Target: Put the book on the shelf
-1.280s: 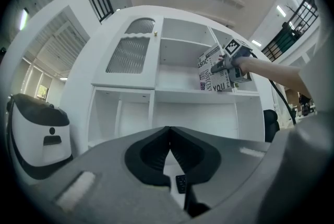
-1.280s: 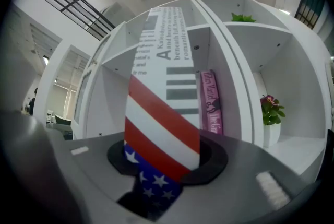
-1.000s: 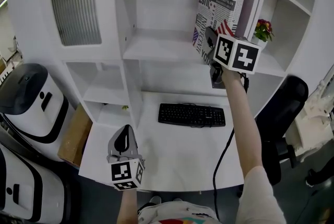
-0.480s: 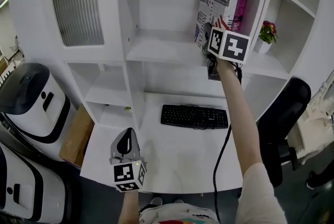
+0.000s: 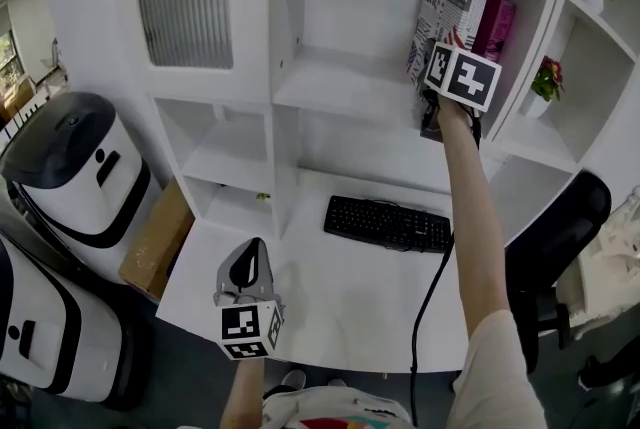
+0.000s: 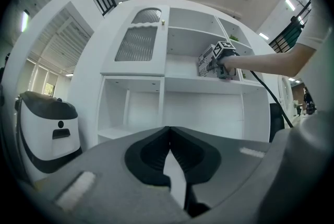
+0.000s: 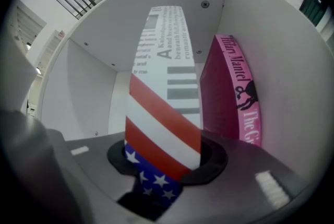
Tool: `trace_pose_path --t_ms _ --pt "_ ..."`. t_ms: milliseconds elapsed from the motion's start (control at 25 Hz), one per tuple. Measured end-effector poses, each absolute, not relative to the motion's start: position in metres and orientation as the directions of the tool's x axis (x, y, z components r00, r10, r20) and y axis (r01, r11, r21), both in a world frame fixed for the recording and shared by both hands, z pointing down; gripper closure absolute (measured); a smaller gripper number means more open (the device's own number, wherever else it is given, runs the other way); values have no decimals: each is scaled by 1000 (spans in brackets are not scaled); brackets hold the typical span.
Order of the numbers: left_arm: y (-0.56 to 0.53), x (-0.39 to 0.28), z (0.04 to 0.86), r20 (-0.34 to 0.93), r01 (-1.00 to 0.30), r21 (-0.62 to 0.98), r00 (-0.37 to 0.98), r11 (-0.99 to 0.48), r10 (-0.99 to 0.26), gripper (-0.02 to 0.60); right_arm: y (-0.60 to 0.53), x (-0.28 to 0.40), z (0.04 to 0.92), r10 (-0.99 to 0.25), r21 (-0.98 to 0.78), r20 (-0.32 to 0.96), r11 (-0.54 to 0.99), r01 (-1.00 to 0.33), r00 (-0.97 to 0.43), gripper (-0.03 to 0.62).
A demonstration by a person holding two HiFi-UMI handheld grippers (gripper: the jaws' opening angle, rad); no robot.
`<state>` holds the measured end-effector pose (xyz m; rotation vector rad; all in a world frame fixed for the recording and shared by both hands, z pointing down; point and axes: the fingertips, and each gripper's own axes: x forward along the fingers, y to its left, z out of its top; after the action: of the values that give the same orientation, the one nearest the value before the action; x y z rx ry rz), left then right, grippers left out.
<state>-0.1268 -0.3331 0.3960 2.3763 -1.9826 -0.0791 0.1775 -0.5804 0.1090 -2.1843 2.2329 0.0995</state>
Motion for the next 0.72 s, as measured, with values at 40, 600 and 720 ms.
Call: trace_pose_path --t_ms 40,600,720 --pt "-333 -129 396 -9 -982 67 174 -174 -985 580 -583 177 109 -998 34 -55 19 -999 -21 439" --pt "-334 -143 400 11 -990 52 134 -133 -991 580 -613 182 109 -998 22 -59 0 -1000 -1 439" --pt "-335 -146 392 -2 -991 42 127 -127 -992 580 -612 182 108 -998 17 -64 2 -1000 -3 439"
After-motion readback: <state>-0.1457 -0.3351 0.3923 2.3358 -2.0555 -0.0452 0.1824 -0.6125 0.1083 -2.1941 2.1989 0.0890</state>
